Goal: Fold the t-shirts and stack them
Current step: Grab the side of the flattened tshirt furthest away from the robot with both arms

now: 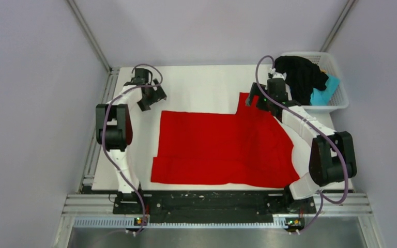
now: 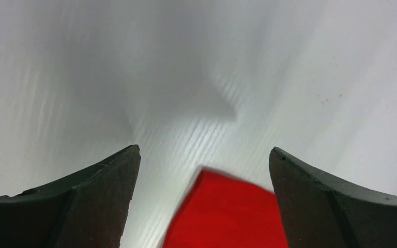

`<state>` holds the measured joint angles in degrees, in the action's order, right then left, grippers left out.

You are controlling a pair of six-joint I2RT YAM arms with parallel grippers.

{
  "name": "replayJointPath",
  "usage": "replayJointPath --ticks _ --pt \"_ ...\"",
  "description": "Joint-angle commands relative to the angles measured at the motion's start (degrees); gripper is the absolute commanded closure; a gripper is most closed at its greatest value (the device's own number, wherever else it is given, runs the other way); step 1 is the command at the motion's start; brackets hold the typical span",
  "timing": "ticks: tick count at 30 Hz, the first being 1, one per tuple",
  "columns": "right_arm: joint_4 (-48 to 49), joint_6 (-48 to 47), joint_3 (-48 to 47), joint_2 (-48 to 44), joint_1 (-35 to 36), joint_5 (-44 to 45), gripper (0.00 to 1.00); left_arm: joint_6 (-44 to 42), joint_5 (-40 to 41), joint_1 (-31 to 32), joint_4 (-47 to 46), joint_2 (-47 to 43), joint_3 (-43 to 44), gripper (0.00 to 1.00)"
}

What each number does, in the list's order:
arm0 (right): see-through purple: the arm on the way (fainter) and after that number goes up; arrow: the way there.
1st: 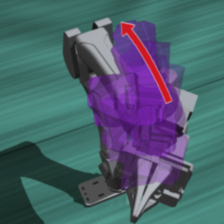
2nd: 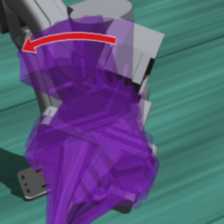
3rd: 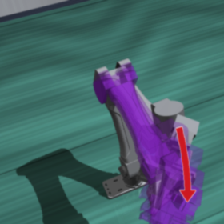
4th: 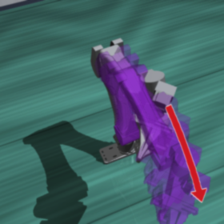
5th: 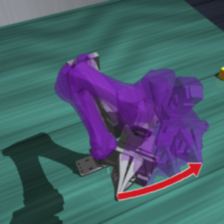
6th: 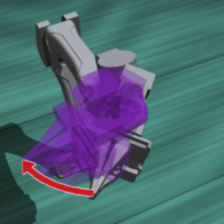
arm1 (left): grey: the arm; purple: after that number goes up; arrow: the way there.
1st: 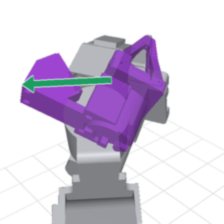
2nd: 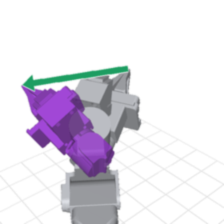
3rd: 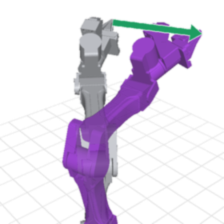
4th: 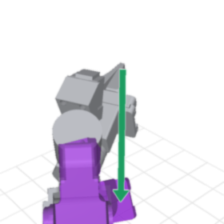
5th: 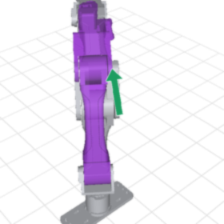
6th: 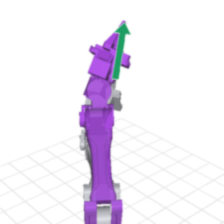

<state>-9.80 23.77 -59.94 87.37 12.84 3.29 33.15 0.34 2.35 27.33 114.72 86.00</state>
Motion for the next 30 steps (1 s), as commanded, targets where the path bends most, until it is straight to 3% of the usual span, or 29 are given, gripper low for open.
replayJointPath --ticks 1,5,10,16,23,28,30 --pt "2.4 -0.33 -0.13 1.21 -0.38 -1.0 0.02 -4.65 -6.58 -1.2 3.91 6.14 5.53 0.01" --pt "2.26 -0.42 -0.13 1.46 -0.42 -0.61 0.02 -6.79 -15.99 -1.15 3.32 6.43 3.79 0.02" --pt "2.43 -0.52 0.44 1.47 -0.43 -0.59 0.02 -7.12 -18.18 -0.83 1.93 4.06 -1.56 0.07" --pt "2.6 -0.56 0.78 1.48 -0.44 -0.87 0.02 -8.21 -13.49 1.13 3.01 2.75 -4.49 0.23" --pt "2.04 -1.04 0.81 1.38 -0.45 0.5 0.02 -9.01 -9.35 4.09 6.89 4.74 -1.38 0.42" --pt "1.9 -1.01 0.88 1.22 -0.36 0.96 0.02 -9.74 -3.09 6.77 9.59 3.68 -1.61 0.45" --pt "1.9 -1.06 1.0 1.36 -0.41 1.29 0.02 -9.67 -0.96 7.66 11.32 3.88 -0.88 0.52"
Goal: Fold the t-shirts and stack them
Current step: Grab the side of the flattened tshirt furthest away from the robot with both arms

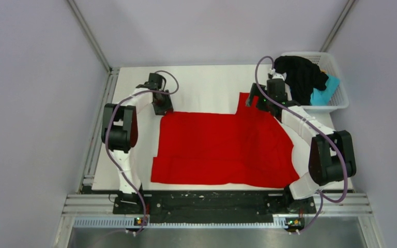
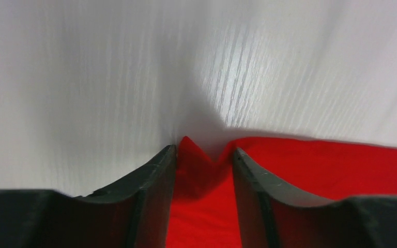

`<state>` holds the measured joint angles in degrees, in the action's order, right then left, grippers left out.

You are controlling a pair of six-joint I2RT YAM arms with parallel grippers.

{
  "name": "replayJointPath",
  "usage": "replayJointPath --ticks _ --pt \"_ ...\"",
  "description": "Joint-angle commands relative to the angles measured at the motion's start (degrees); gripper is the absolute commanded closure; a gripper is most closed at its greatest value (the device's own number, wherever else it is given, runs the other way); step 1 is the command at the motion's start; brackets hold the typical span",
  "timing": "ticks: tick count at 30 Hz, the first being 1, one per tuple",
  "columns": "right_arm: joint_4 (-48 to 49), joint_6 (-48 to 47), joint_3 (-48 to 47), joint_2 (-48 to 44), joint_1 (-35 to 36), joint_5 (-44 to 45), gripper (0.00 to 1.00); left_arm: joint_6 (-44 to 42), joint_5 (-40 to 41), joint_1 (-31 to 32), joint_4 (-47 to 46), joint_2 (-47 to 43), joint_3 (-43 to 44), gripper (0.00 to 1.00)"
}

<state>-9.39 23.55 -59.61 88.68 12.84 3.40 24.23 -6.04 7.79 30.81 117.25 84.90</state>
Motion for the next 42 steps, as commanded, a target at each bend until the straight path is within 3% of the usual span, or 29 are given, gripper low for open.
replayJointPath --ticks 1,7,8,14,24,34,42 --pt "1.36 -0.77 0.66 0.18 -0.38 1.25 0.02 -0.72 7.26 2.3 8.08 1.45 0.42 0.57" --pt "0.94 -1.2 0.15 1.25 -0.44 1.85 0.03 0.51 10.79 2.32 9.51 2.16 3.38 0.97" --pt "0.85 -1.49 -0.25 1.68 -0.43 1.88 0.03 0.82 11.56 2.32 9.49 1.94 3.6 1.0" --pt "-3.04 -2.18 -7.59 10.39 -0.39 4.44 0.06 1.92 15.35 2.06 8.25 0.74 3.74 1.0" --pt "-11.07 3.4 -35.88 34.76 -0.4 7.32 0.16 3.67 13.05 0.66 5.93 0.32 0.9 1.0" --pt "-14.42 3.97 -42.77 44.99 0.32 10.12 0.24 3.7 10.61 0.12 4.11 -0.69 0.35 1.0" --pt "-15.22 3.08 -44.08 47.14 1.23 11.5 0.54 4.3 9.19 -0.6 4.11 0.05 0.98 1.0"
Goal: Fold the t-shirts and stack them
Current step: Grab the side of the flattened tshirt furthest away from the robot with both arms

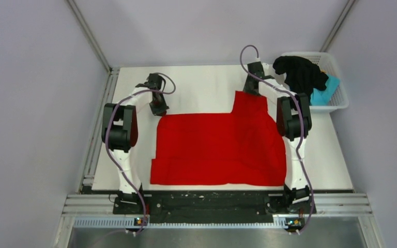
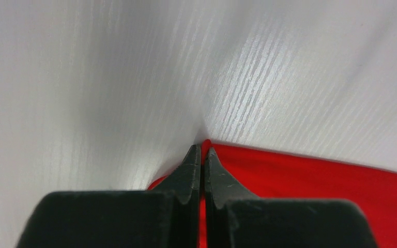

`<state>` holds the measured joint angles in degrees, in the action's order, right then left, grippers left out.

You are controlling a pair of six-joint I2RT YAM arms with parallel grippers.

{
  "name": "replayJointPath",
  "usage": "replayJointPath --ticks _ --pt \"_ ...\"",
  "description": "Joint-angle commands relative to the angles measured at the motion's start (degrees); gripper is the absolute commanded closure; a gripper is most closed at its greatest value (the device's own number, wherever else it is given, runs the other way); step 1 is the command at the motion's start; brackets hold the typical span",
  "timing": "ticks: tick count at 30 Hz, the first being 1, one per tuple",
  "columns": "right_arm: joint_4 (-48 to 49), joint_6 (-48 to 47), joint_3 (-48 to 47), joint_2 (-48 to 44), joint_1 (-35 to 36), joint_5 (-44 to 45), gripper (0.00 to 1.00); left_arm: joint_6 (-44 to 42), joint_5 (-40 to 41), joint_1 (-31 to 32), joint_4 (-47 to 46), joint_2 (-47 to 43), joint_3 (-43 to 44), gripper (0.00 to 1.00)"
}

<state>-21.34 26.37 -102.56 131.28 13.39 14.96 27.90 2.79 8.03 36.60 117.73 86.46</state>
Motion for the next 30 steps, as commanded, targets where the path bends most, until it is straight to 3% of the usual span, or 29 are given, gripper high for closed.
replayJointPath --ticks 1,13,15,24,26,30 --pt "-3.45 0.29 -1.6 4.96 0.7 -0.16 0.59 0.59 0.19 -1.02 -1.73 -0.33 -0.44 1.0" --pt "-8.86 -2.22 -9.78 10.88 2.44 0.82 0.83 0.05 -0.53 -2.12 -1.41 0.5 1.59 1.0" --pt "-9.06 -2.1 -10.53 11.19 2.58 0.91 0.99 -0.2 -0.98 -2.37 -1.92 1.09 2.01 1.0" --pt "-4.46 -8.31 -17.29 8.3 3.25 2.57 1.0 -1.13 -2.09 -3.72 1.26 4.04 11.2 1.0" --pt "-2.13 -10.38 -13.91 4.7 3.85 2.25 1.0 -0.09 -2.44 -3.66 2.09 3.72 11.12 1.0" --pt "7.74 -14.0 1.48 -4.56 5.37 -2.43 1.0 -0.24 -6.75 -3.64 -1.26 1.47 6.35 1.0"
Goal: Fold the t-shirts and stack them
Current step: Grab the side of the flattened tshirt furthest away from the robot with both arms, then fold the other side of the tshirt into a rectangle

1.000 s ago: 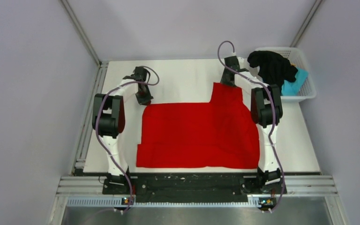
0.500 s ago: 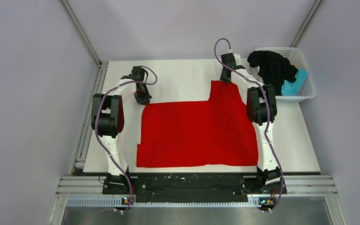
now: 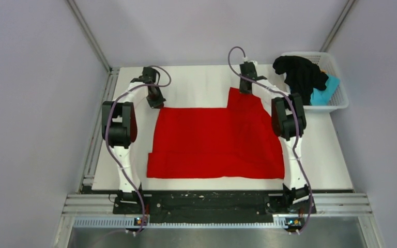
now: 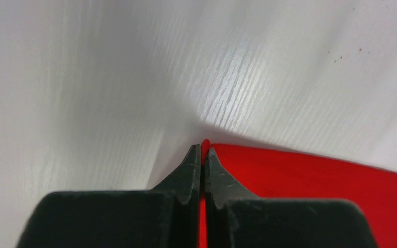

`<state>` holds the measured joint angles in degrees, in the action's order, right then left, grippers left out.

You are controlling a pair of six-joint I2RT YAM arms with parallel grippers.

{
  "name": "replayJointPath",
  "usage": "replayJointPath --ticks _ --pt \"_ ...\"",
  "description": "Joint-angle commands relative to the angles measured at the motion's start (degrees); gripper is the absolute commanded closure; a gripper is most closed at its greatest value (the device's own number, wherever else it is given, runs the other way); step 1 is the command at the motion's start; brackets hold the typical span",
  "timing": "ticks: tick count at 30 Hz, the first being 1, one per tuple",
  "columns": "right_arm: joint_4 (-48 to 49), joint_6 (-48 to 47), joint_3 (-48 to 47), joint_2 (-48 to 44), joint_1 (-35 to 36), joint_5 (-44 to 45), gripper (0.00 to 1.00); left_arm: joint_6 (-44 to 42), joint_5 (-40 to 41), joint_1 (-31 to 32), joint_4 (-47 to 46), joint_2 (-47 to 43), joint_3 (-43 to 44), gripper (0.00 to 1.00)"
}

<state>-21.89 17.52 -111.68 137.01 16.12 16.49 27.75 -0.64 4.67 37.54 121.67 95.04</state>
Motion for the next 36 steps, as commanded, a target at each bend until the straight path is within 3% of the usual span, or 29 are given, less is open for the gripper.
replayJointPath --ticks 1,16,27,36 --pt "9.89 -6.03 13.47 -12.98 3.08 -4.49 1.0 0.01 -4.04 -0.27 -2.65 -2.95 -3.04 1.0" --pt "19.59 -6.71 43.25 -40.46 8.71 0.52 1.0 1.39 -4.3 0.17 -7.87 -14.45 -17.05 1.0" --pt "16.38 -5.63 53.77 -55.32 11.61 3.38 1.0 2.4 -2.76 2.56 -10.53 -23.18 -26.55 1.0" --pt "11.14 -3.34 59.85 -66.98 12.41 4.35 1.0 3.79 3.31 4.62 -10.76 -29.72 -31.77 1.0"
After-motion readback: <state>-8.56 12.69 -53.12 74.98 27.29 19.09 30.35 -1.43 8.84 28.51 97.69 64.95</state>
